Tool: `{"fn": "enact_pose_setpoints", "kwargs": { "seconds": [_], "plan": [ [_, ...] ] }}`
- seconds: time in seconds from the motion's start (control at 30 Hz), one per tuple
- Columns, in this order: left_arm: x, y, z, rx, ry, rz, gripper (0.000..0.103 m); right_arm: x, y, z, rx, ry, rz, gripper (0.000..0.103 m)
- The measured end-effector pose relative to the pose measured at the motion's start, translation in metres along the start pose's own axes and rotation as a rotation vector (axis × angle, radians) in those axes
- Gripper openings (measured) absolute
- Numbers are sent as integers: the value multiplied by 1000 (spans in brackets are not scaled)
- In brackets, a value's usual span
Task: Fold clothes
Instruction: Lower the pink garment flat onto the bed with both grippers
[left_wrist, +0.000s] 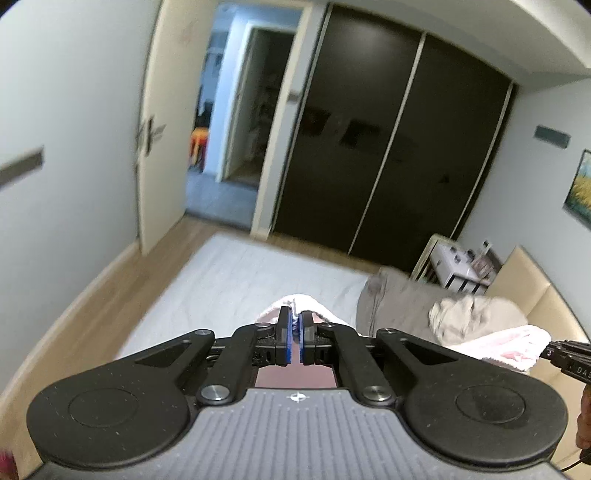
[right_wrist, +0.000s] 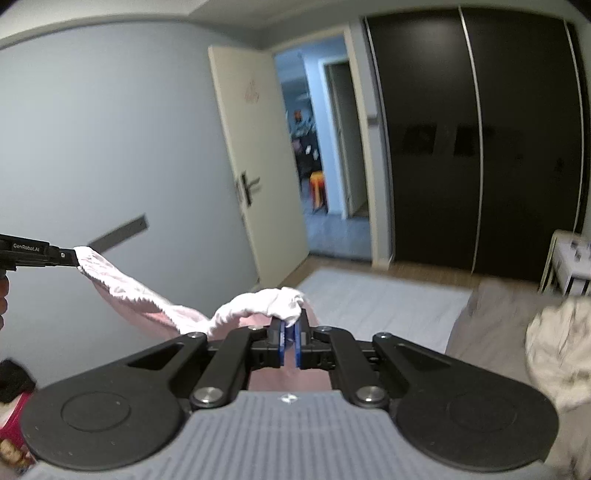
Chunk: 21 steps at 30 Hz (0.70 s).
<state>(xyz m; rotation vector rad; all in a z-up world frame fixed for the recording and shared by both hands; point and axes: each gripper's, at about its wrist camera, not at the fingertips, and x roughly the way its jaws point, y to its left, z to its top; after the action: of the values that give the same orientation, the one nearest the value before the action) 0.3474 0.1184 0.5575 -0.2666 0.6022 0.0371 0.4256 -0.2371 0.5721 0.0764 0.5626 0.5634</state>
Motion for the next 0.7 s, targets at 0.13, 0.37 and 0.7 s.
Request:
{"fn": "enact_pose_setpoints", "kwargs": {
  "seconds": [0.13, 0.37, 0.7],
  "plan": [
    [6, 6, -114, -84, 94, 51, 2, -6, -8, -96, 12, 91, 36, 6],
    [32, 25, -306, -204, 265, 136, 2, -14, -31, -268, 66, 279, 70, 6],
    [39, 23, -483, -200, 444, 202, 2, -22, -40, -467, 103, 447, 43, 6]
  ]
}}
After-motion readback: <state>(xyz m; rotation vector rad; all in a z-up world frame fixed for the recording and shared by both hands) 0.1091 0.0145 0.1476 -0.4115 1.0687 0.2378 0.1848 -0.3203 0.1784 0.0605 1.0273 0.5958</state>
